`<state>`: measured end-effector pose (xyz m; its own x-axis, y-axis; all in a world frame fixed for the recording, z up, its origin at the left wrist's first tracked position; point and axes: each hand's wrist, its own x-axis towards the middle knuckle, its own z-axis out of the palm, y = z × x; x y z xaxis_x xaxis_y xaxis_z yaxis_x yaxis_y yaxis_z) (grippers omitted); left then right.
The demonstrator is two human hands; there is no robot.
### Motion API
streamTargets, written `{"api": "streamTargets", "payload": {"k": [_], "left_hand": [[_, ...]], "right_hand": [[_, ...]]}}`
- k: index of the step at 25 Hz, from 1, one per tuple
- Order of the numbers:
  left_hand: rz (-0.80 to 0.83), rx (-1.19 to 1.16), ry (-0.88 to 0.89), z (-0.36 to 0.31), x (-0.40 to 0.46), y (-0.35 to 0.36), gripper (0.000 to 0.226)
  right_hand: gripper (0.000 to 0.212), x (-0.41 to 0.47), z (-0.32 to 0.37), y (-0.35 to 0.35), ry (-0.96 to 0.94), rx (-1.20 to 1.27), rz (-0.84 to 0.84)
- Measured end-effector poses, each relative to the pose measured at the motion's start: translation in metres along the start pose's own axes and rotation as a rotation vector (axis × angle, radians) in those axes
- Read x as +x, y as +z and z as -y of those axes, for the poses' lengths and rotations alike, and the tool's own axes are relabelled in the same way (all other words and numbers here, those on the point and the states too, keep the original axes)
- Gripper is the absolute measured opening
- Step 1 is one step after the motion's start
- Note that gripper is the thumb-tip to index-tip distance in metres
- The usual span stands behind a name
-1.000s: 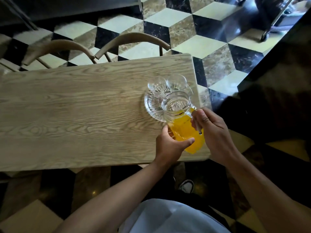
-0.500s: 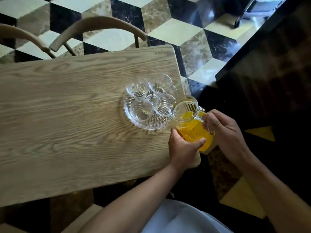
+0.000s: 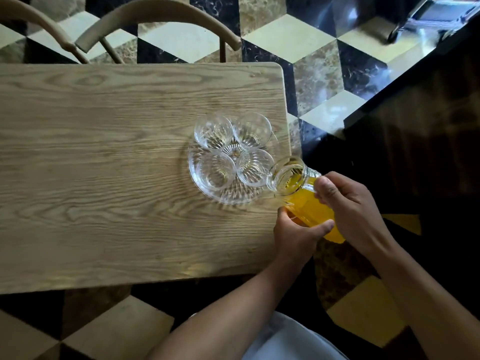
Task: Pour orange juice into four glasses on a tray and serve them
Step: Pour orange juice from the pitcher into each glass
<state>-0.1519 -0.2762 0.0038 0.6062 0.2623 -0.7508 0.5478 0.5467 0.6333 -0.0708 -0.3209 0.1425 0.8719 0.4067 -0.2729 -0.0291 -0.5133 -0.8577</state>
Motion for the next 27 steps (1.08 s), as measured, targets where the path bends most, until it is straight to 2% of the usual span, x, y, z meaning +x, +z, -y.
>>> {"api": "streamTargets", "payload": {"k": [4,9,19,20,23,24,25,27], "left_hand": [[-0.019,-0.105,-0.032,0.004,0.003,0.013,0.084],[-0.033,-0.119,-0.042,0.003,0.008,0.016,0.093],[-0.076,-0.05,-0.027,-0.007,0.001,0.017,0.07],[-0.085,-0.026,-0.034,-0.008,0.002,0.018,0.075],[-0.126,0.053,-0.025,-0.008,0.004,0.02,0.116],[-0.133,0.079,-0.031,-0.007,0.005,0.021,0.12],[-0.123,0.095,-0.029,-0.007,0.005,0.02,0.116],[-0.1,0.104,-0.029,-0.007,0.006,0.017,0.09]], "right_hand": [[0.032,0.011,0.001,-0.001,0.03,-0.053,0.012],[0.034,0.021,0.003,0.002,0.053,-0.133,0.03],[0.037,0.033,0.012,0.005,0.088,-0.217,0.035],[0.037,0.035,0.013,0.005,0.098,-0.232,0.036],[0.035,0.038,0.015,0.004,0.112,-0.276,0.049],[0.034,0.038,0.016,0.004,0.116,-0.282,0.053],[0.033,0.039,0.016,0.004,0.119,-0.286,0.057],[0.033,0.041,0.017,0.004,0.122,-0.296,0.061]]}}
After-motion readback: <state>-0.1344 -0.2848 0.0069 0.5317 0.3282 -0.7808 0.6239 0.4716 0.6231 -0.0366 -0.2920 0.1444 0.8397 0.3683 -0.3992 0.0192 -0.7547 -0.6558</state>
